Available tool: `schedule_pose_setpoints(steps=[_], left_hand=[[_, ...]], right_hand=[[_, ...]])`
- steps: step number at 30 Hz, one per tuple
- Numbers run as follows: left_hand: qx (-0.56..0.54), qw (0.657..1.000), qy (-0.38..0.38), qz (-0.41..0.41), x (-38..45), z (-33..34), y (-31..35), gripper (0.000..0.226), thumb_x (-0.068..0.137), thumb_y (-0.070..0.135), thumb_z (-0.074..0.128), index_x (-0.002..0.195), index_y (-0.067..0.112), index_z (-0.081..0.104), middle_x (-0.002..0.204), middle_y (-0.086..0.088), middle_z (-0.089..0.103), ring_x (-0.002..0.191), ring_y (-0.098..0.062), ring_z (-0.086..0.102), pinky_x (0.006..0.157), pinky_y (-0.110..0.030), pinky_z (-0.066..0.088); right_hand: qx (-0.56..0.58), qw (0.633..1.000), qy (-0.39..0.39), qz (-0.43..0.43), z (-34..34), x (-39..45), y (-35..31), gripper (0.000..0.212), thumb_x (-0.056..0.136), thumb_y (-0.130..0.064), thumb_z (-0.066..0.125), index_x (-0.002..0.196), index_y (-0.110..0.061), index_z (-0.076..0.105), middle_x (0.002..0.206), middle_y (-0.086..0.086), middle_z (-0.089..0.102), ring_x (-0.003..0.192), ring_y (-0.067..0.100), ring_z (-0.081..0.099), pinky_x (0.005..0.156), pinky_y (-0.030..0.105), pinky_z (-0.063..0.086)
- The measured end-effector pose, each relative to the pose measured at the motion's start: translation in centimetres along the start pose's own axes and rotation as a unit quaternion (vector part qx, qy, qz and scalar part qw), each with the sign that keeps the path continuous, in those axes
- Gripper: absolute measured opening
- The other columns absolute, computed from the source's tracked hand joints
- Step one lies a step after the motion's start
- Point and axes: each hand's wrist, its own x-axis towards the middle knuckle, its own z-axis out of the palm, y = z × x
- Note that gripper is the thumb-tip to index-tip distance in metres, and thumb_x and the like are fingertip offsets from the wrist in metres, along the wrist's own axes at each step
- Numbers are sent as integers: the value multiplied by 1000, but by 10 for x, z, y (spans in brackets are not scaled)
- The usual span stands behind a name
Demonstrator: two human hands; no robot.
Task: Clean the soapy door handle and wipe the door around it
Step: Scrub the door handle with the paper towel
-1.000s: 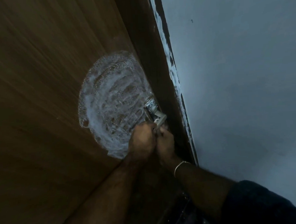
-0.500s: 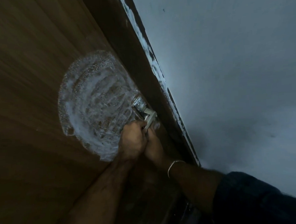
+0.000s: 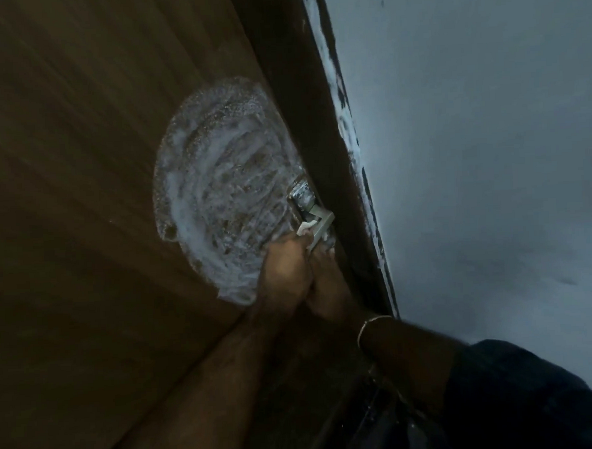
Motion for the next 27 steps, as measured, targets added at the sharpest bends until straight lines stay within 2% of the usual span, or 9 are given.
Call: schedule_pose_setpoints(steps=[3, 6, 8, 10, 13, 17, 23, 27], left_hand=[[-38, 999, 16, -10, -8, 2, -2, 40, 109, 19, 42, 147, 16, 55, 137, -9, 64, 122, -21, 60, 99, -21, 36], [-47, 999, 23, -14, -15, 4, -3, 39, 109, 17, 42, 144, 13, 58, 140, -9, 62, 125, -22, 58, 107, -24, 35], [-35, 999, 7, -11, -17, 8, -7, 40, 108, 17, 44, 145, 12, 56, 146, -8, 58, 132, -21, 53, 115, -27, 33], [-48, 999, 7, -19, -15, 11, -10, 42, 106, 14, 46, 147, 11, 54, 150, -8, 54, 137, -21, 50, 119, -30, 31], [-63, 998, 16, -18, -13, 12, -14, 45, 104, 12, 50, 149, 13, 52, 151, -9, 54, 138, -23, 50, 121, -30, 32], [-65, 998, 23, -11, -11, 19, -19, 43, 105, 14, 53, 147, 14, 55, 150, -7, 56, 137, -21, 51, 117, -26, 32], [-85, 995, 46, -7, -11, 22, -18, 38, 104, 9, 52, 141, 8, 61, 141, -12, 62, 129, -25, 58, 111, -29, 40], [-105, 992, 70, -6, -11, 22, -20, 37, 104, 8, 52, 139, 5, 63, 137, -16, 65, 124, -29, 61, 108, -30, 43]], right_hand=[[-125, 992, -25, -16, -4, 0, 16, 77, 101, -50, 39, 160, -18, 1, 168, 1, -5, 155, 17, -5, 124, 51, 0], [-186, 982, 17, -20, -9, 7, 15, 81, 100, -56, 34, 159, -20, -9, 166, 1, -17, 155, 18, -4, 123, 54, -4], [-199, 979, 35, -10, -13, 9, 14, 82, 100, -56, 38, 158, -24, -10, 166, -2, -15, 155, 21, -1, 123, 53, 0], [-190, 981, 40, 16, -12, 7, 17, 80, 101, -50, 42, 158, -28, -9, 168, -5, -7, 152, 29, 8, 122, 53, 11], [-203, 977, -48, 51, -8, 7, 24, 72, 102, -48, 40, 159, -30, -2, 168, -4, 2, 152, 33, 8, 122, 55, 10], [-259, 964, -58, 27, -10, 13, 34, 66, 102, -48, 39, 159, -28, 12, 166, -1, 12, 152, 33, 8, 121, 55, 9], [-238, 967, -74, 43, 3, 0, 48, 76, 99, -51, 47, 159, -30, 6, 167, -2, 5, 151, 34, 10, 119, 58, 9], [-156, 987, -25, 24, 9, 7, 42, 72, 93, -50, 54, 154, -24, 27, 162, 5, 25, 148, 31, 18, 117, 58, 14]])
